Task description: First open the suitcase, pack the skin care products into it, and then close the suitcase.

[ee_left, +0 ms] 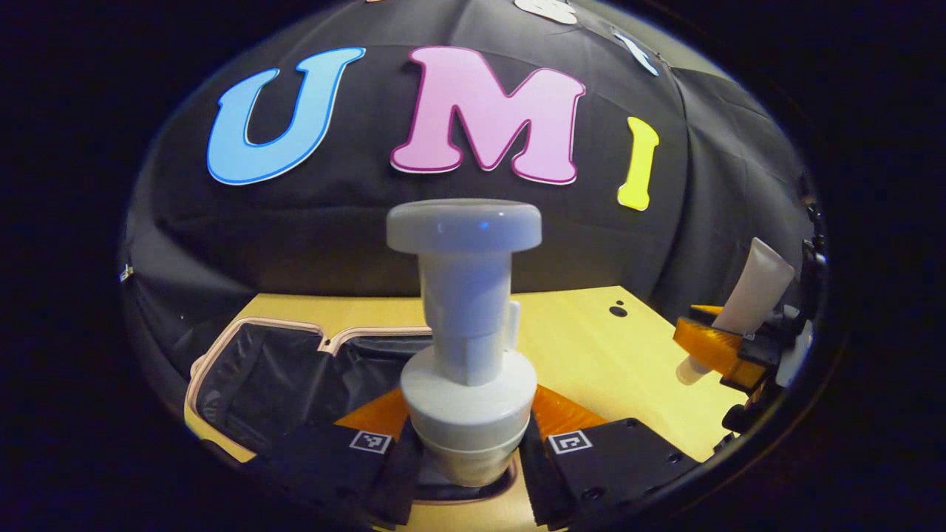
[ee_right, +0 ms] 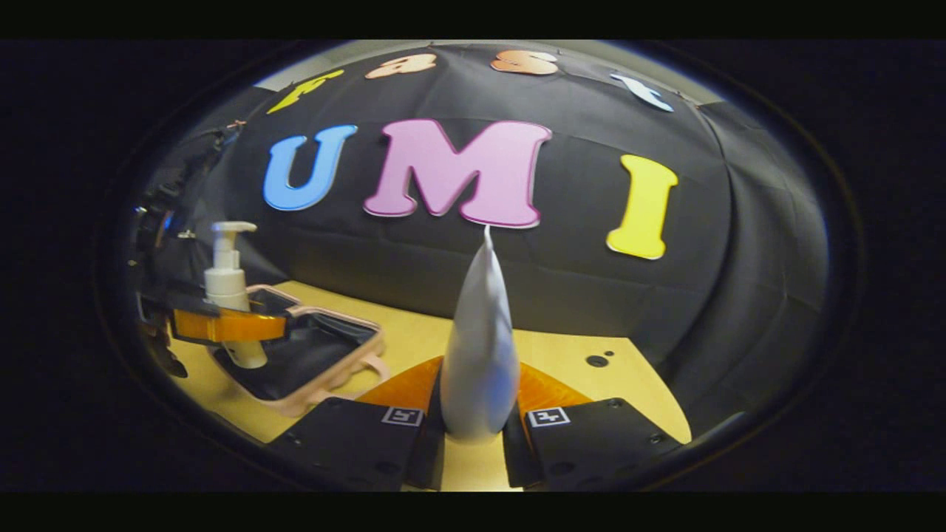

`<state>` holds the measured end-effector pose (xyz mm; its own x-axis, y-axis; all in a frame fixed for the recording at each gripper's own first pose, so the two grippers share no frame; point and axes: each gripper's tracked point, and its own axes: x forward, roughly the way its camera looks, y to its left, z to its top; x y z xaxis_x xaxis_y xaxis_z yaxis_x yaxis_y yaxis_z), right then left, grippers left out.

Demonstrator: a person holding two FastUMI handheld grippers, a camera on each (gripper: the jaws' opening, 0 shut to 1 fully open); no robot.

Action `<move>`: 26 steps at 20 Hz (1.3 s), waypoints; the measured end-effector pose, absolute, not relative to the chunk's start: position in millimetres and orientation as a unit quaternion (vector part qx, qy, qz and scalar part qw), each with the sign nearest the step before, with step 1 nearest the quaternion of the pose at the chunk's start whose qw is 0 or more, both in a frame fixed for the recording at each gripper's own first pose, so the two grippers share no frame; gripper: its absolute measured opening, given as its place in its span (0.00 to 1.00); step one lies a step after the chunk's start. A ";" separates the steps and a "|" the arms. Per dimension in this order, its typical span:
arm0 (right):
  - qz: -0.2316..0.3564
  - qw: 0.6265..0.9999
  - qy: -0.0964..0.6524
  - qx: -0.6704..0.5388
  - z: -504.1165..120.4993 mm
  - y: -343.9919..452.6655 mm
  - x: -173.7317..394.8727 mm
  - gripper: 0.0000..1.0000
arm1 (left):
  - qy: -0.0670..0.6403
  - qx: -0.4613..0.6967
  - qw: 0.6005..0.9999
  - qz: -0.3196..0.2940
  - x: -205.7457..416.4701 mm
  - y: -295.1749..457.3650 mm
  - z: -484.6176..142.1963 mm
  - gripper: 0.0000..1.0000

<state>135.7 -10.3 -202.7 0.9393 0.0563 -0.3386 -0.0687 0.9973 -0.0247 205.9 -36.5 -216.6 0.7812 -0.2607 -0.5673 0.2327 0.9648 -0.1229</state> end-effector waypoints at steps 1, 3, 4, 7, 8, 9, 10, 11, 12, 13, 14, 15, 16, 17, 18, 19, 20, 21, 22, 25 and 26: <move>0.044 0.985 0.166 -0.013 -195.6 2.7 136.4 0.36 | 0.328 -0.017 0.935 -0.134 203.4 -21.5 -226.6 0.62; 0.062 0.985 0.160 -0.007 -183.9 25.0 136.7 0.39 | 0.382 -0.002 0.913 -0.142 202.8 2.9 -254.5 0.62; 0.068 0.985 0.158 -0.005 -181.6 32.5 137.4 0.37 | 0.404 0.006 0.903 -0.144 206.1 9.3 -268.0 0.63; 0.083 0.982 0.167 0.019 -181.2 54.7 136.8 0.36 | 0.496 0.010 0.854 -0.158 207.2 20.7 -310.5 0.62; 0.088 0.981 0.172 0.026 -182.6 61.2 136.5 0.36 | 0.521 0.011 0.838 -0.163 208.1 21.5 -323.5 0.62; 0.091 0.980 0.175 0.028 -185.1 64.7 137.5 0.36 | 0.547 0.014 0.822 -0.159 207.4 23.7 -333.0 0.63; 0.094 0.979 0.178 0.026 -187.4 67.4 138.3 0.36 | 0.559 0.018 0.814 -0.159 210.6 25.4 -341.3 0.63; 0.096 0.979 0.180 0.026 -188.0 69.6 140.0 0.36 | 0.576 0.025 0.801 -0.158 212.6 29.4 -353.7 0.63; 0.098 0.978 0.182 0.029 -190.8 72.5 140.5 0.36 | 0.586 0.033 0.794 -0.160 214.5 32.0 -358.4 0.63; 0.100 0.977 0.186 0.034 -193.0 74.4 142.0 0.36 | 0.597 0.039 0.784 -0.164 218.1 34.7 -364.2 0.63; 0.100 0.977 0.187 0.037 -192.2 77.1 143.0 0.36 | 0.593 0.043 0.785 -0.175 228.1 29.9 -366.7 0.63; 0.100 0.976 0.187 0.040 -191.6 78.6 144.0 0.36 | 0.609 0.046 0.772 -0.178 230.4 28.3 -369.2 0.63; 0.101 0.976 0.187 0.042 -192.0 80.4 145.4 0.36 | 0.624 0.045 0.757 -0.187 233.5 25.3 -369.6 0.63; 0.100 0.977 0.186 0.042 -189.8 81.0 146.3 0.36 | 0.631 0.044 0.751 -0.191 240.2 23.3 -373.5 0.63; 0.099 0.977 0.184 0.042 -188.2 80.3 146.3 0.36 | 0.645 0.047 0.739 -0.188 243.8 25.6 -380.3 0.63; 0.098 0.977 0.183 0.042 -187.8 79.8 146.6 0.36 | 0.652 0.058 0.735 -0.179 248.3 28.9 -389.8 0.63; 0.097 0.977 0.183 0.043 -186.2 80.4 146.0 0.36 | 0.656 0.071 0.733 -0.167 250.0 33.5 -397.1 0.63; 0.097 0.977 0.185 0.043 -187.4 79.4 147.1 0.36 | 0.655 0.069 0.736 -0.158 250.7 36.0 -398.5 0.66; 0.098 0.976 0.188 0.044 -189.3 79.6 148.9 0.36 | 0.644 0.061 0.747 -0.152 253.6 34.5 -397.9 0.63; 0.102 0.971 0.206 0.061 -198.4 90.3 153.5 0.36 | 0.617 0.028 0.777 -0.122 250.8 36.7 -379.5 0.68; 0.104 0.968 0.218 0.069 -202.5 95.8 154.8 0.40 | 0.599 0.018 0.793 -0.113 251.4 39.3 -370.3 0.70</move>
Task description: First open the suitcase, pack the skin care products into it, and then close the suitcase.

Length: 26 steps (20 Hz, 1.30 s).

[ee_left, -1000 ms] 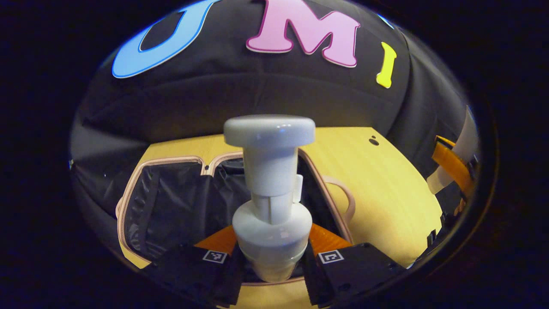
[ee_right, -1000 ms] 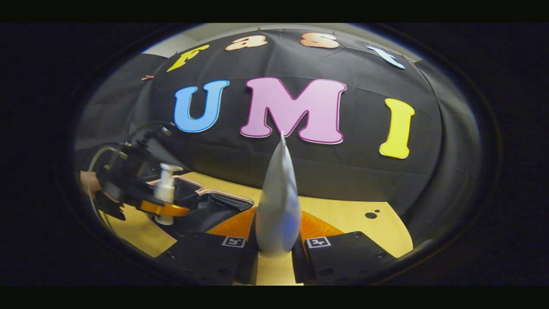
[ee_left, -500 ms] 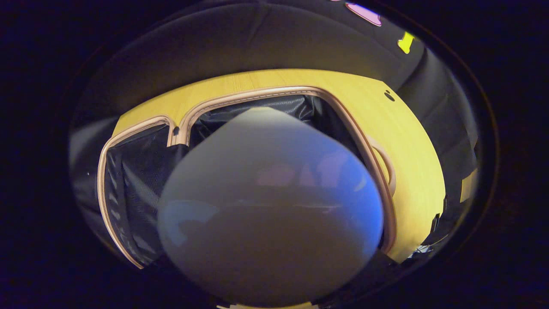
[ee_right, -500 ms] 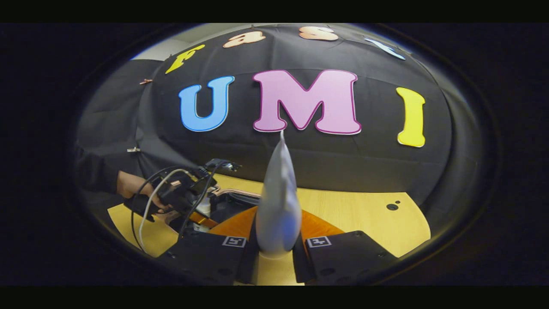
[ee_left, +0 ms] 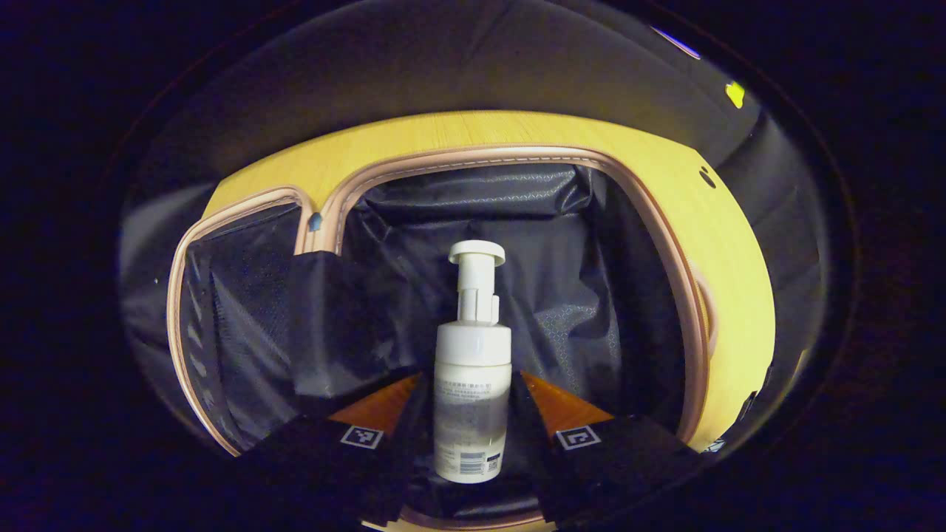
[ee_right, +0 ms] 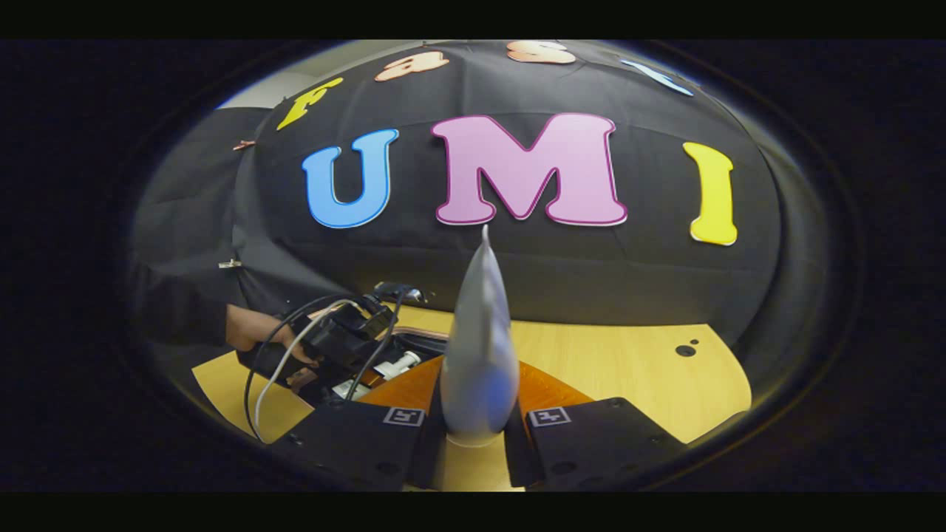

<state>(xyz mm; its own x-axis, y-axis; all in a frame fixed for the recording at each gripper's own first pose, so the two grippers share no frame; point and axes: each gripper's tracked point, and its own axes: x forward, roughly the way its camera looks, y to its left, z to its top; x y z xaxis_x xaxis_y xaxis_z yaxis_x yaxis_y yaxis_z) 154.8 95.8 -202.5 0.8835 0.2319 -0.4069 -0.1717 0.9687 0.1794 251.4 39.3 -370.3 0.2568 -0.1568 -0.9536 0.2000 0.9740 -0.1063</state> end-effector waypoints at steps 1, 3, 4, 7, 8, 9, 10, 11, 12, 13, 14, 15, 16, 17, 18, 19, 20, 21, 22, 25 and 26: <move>0.106 0.965 0.228 0.076 -205.8 102.2 157.3 0.36 | 0.572 0.007 0.813 -0.104 253.5 42.2 -360.4 0.74; 0.112 0.960 0.243 0.081 -209.1 115.5 162.6 0.32 | 0.505 -0.028 0.858 -0.087 255.1 47.5 -325.6 0.85; 0.116 0.958 0.250 0.082 -211.5 122.6 165.4 0.31 | 0.470 -0.041 0.878 -0.077 254.6 53.7 -304.0 0.90; 0.129 0.942 0.296 0.089 -228.3 146.2 171.5 0.36 | 0.380 -0.042 0.923 -0.040 239.5 92.1 -245.2 0.96; 0.129 0.933 0.319 0.101 -237.1 155.6 171.4 0.36 | 0.357 -0.035 0.933 -0.032 230.7 103.8 -225.7 0.96; 0.126 0.924 0.343 0.114 -247.1 164.6 172.4 0.36 | 0.336 -0.028 0.941 -0.027 219.2 112.4 -205.0 0.96; 0.123 0.912 0.370 0.124 -257.7 174.2 172.7 0.36 | 0.319 -0.021 0.947 -0.024 208.0 121.8 -187.4 0.96; 0.123 0.904 0.388 0.128 -266.5 183.6 171.3 0.36 | 0.305 -0.017 0.952 -0.023 193.2 127.9 -171.7 0.96; 0.122 0.896 0.407 0.127 -276.7 191.4 172.1 0.36 | 0.293 -0.017 0.956 -0.025 178.3 133.0 -156.5 0.96; 0.125 0.890 0.423 0.117 -287.3 199.3 171.8 0.36 | 0.281 -0.022 0.959 -0.027 161.7 137.3 -142.5 0.96; 0.119 0.881 0.444 0.112 -298.5 206.4 169.4 0.36 | 0.272 -0.030 0.961 -0.028 147.9 140.0 -130.8 0.95; 0.110 0.869 0.468 0.113 -309.6 211.2 167.3 0.36 | 0.265 -0.041 0.963 -0.031 133.5 142.6 -120.4 0.95; 0.097 0.860 0.487 0.119 -317.1 215.6 165.7 0.36 | 0.257 -0.048 0.965 -0.030 120.3 146.9 -109.4 0.95; 0.076 0.849 0.508 0.124 -330.3 220.0 165.2 0.36 | 0.251 -0.053 0.966 -0.030 108.5 153.6 -101.3 0.95; 0.057 0.838 0.528 0.125 -344.6 221.5 164.6 0.36 | 0.245 -0.053 0.968 -0.032 99.4 157.7 -92.9 0.95; 0.042 0.831 0.541 0.122 -357.5 224.8 162.6 0.36 | 0.239 -0.047 0.969 -0.033 88.6 162.1 -84.5 0.95; 0.027 0.824 0.553 0.118 -368.3 226.2 162.9 0.29 | 0.235 -0.038 0.971 -0.034 79.6 167.6 -80.4 0.95; 0.016 0.824 0.556 0.110 -378.9 228.6 165.5 0.33 | 0.231 -0.032 0.972 -0.033 70.8 172.9 -76.8 0.95; 0.005 0.820 0.565 0.098 -387.6 228.0 164.7 0.36 | 0.230 -0.036 0.972 -0.037 62.5 173.7 -73.2 0.95; -0.012 0.802 0.592 0.080 -407.1 230.3 158.8 0.39 | 0.234 -0.071 0.969 -0.035 39.8 181.2 -72.3 0.92; -0.019 0.806 0.586 0.083 -407.1 229.9 163.6 0.47 | 0.232 -0.077 0.969 -0.030 34.5 187.1 -73.3 0.95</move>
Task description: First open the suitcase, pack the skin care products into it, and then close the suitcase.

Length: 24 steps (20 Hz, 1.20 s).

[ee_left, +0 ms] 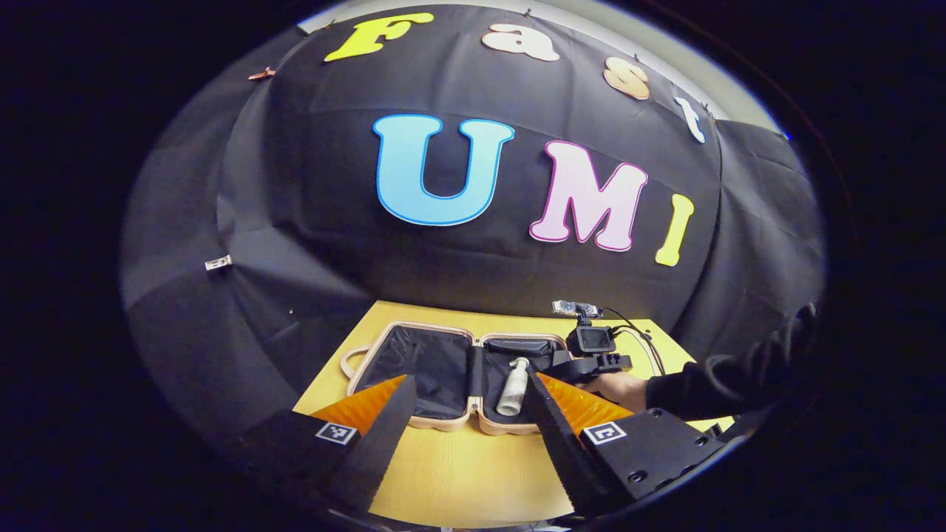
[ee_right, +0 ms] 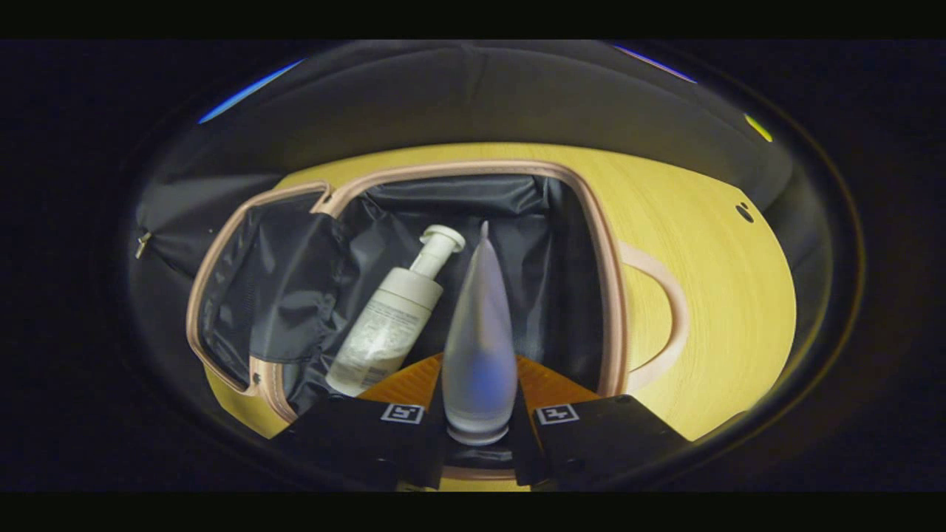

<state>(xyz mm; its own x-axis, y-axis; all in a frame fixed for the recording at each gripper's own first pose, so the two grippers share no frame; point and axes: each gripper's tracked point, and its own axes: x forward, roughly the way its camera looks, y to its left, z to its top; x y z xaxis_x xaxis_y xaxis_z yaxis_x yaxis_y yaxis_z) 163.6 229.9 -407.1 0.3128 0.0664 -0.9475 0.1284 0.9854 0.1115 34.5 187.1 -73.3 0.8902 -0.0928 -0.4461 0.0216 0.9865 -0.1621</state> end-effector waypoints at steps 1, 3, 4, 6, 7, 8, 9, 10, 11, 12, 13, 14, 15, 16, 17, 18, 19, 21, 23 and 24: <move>-0.028 0.814 0.574 0.087 -402.5 228.6 171.5 0.43 | 0.232 -0.076 0.969 -0.024 31.0 195.0 -76.3 0.95; -0.029 0.817 0.565 0.108 -391.2 232.5 176.5 0.42 | 0.243 -0.066 0.968 -0.005 30.3 215.8 -93.1 0.95; -0.022 0.822 0.557 0.117 -382.0 236.2 179.1 0.57 | 0.247 -0.065 0.967 0.009 35.5 227.8 -100.3 0.95; 0.003 0.843 0.523 0.126 -359.0 237.2 187.1 0.86 | 0.250 -0.070 0.965 0.031 53.2 251.6 -116.3 0.95; 0.019 0.849 0.510 0.137 -347.3 238.5 188.2 0.99 | 0.248 -0.070 0.966 0.030 64.2 259.6 -124.5 0.95; 0.037 0.848 0.506 0.153 -337.3 241.5 188.4 0.92 | 0.246 -0.072 0.966 0.029 78.0 269.4 -131.9 0.95; 0.047 0.850 0.499 0.161 -327.3 239.2 188.7 0.98 | 0.241 -0.075 0.967 0.038 95.5 283.5 -142.3 0.95; 0.060 0.855 0.489 0.164 -316.3 234.8 190.4 0.98 | 0.244 -0.077 0.966 0.047 110.7 295.5 -152.1 0.95; 0.071 0.863 0.473 0.160 -305.5 229.1 191.4 0.98 | 0.251 -0.079 0.963 0.060 126.8 311.8 -167.1 0.95; 0.080 0.872 0.457 0.154 -292.6 222.4 191.4 0.98 | 0.260 -0.078 0.960 0.071 142.8 325.1 -180.3 0.95; 0.090 0.878 0.444 0.154 -282.1 219.2 187.9 0.98 | 0.269 -0.079 0.957 0.079 158.9 337.5 -193.5 0.95; 0.095 0.877 0.443 0.161 -276.9 217.2 182.9 0.98 | 0.277 -0.079 0.955 0.074 176.8 345.6 -208.5 0.95; 0.098 0.875 0.441 0.176 -269.9 216.9 177.8 0.98 | 0.290 -0.072 0.951 0.080 192.8 356.4 -226.3 0.96; 0.101 0.876 0.432 0.191 -260.2 214.6 177.8 0.98 | 0.299 -0.065 0.948 0.089 208.8 369.7 -242.7 0.95; 0.103 0.879 0.422 0.195 -251.5 208.9 176.9 0.98 | 0.317 -0.062 0.941 0.101 222.2 382.1 -261.6 0.95; 0.101 0.887 0.407 0.194 -241.1 198.9 178.1 0.98 | 0.338 -0.065 0.933 0.108 232.1 390.6 -280.1 0.95; 0.099 0.893 0.393 0.194 -232.0 191.2 179.2 0.98 | 0.360 -0.070 0.924 0.109 239.2 396.9 -298.0 0.96; 0.084 0.906 0.365 0.196 -210.2 169.1 181.8 0.98 | 0.385 -0.074 0.913 0.113 253.5 410.3 -327.6 0.96; 0.072 0.917 0.343 0.190 -194.2 147.1 179.6 0.98 | 0.393 -0.092 0.908 0.111 266.7 416.0 -341.2 0.92; 0.068 0.922 0.333 0.187 -187.9 138.1 178.0 0.98 | 0.388 -0.107 0.909 0.109 274.9 419.7 -340.3 0.95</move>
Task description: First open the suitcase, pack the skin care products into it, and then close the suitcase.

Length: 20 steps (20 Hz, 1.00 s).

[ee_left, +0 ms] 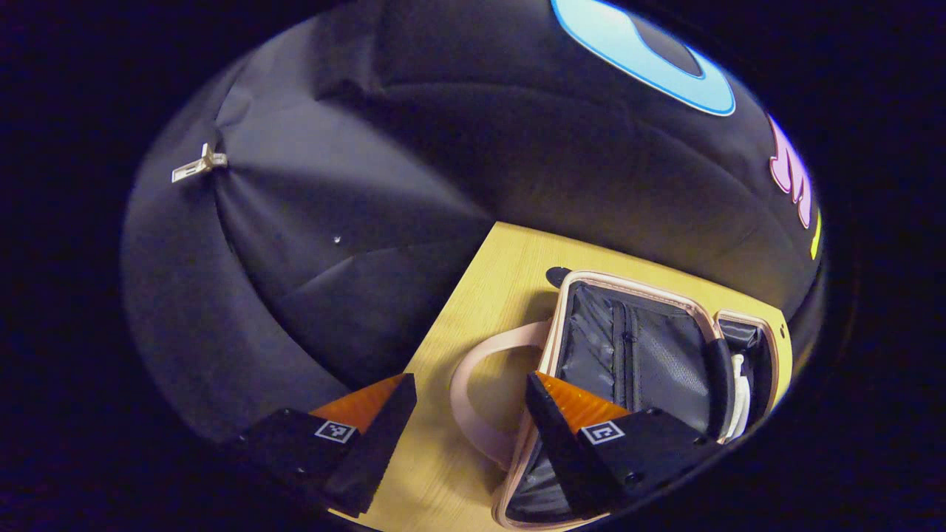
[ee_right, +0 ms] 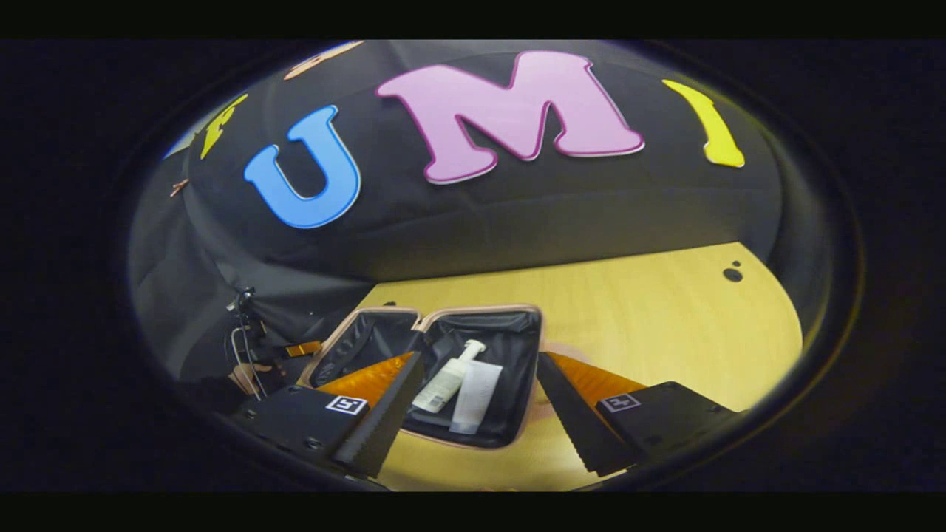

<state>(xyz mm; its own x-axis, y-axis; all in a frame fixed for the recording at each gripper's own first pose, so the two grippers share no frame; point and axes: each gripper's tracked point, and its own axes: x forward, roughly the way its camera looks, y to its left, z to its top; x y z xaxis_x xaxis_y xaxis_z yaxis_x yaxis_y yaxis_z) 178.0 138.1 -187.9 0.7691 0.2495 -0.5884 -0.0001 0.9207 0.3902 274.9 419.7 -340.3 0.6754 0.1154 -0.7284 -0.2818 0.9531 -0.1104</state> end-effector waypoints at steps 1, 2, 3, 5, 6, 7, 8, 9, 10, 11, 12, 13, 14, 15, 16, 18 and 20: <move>0.065 0.924 0.328 0.186 -183.6 130.1 172.8 0.98 | 0.387 -0.115 0.907 0.119 276.1 432.1 -338.9 0.95; 0.060 0.925 0.327 0.185 -181.2 122.7 167.8 0.98 | 0.384 -0.119 0.906 0.130 282.0 445.9 -339.4 0.97; 0.056 0.925 0.327 0.183 -180.0 116.2 162.0 0.98 | 0.392 -0.121 0.902 0.134 283.5 455.4 -343.2 0.96; 0.050 0.928 0.324 0.175 -176.9 103.4 154.2 0.98 | 0.422 -0.122 0.889 0.125 279.2 462.8 -354.5 0.93; 0.047 0.930 0.323 0.169 -177.3 99.4 151.0 0.98 | 0.436 -0.120 0.885 0.115 278.3 460.9 -361.5 0.93; 0.046 0.931 0.322 0.163 -177.8 97.1 149.0 0.98 | 0.451 -0.118 0.879 0.102 275.6 454.0 -368.4 0.92; 0.045 0.932 0.323 0.158 -179.3 95.7 148.4 0.98 | 0.462 -0.113 0.875 0.094 275.4 449.5 -375.1 0.92; 0.045 0.931 0.326 0.155 -180.5 95.3 147.0 0.98 | 0.472 -0.104 0.871 0.087 276.5 446.4 -381.9 0.92; 0.045 0.931 0.329 0.153 -182.6 95.2 146.8 0.98 | 0.480 -0.092 0.868 0.081 277.7 444.8 -385.9 0.89; 0.045 0.931 0.329 0.151 -183.6 95.7 147.2 0.98 | 0.489 -0.079 0.865 0.078 278.9 445.8 -388.0 0.87; 0.045 0.931 0.328 0.151 -184.2 96.1 147.9 0.98 | 0.500 -0.067 0.860 0.074 280.3 443.5 -392.8 0.83; 0.046 0.932 0.326 0.148 -184.3 97.6 147.6 0.98 | 0.505 -0.070 0.858 0.062 282.9 437.2 -395.6 0.79; 0.046 0.933 0.327 0.143 -185.5 97.2 146.8 0.98 | 0.509 -0.069 0.856 0.053 284.4 433.6 -396.8 0.71; 0.047 0.933 0.328 0.139 -186.8 97.7 144.5 0.98 | 0.517 -0.064 0.852 0.051 283.2 434.2 -401.1 0.64; 0.049 0.933 0.328 0.139 -187.2 99.3 142.9 0.98 | 0.520 -0.077 0.850 0.040 282.5 427.9 -400.9 0.56; 0.047 0.931 0.332 0.144 -189.3 100.6 139.3 0.98 | 0.527 -0.105 0.842 0.043 282.6 423.5 -407.7 0.37; 0.044 0.929 0.334 0.152 -192.0 99.9 136.6 0.98 | 0.527 -0.118 0.840 0.054 276.2 429.2 -407.1 0.29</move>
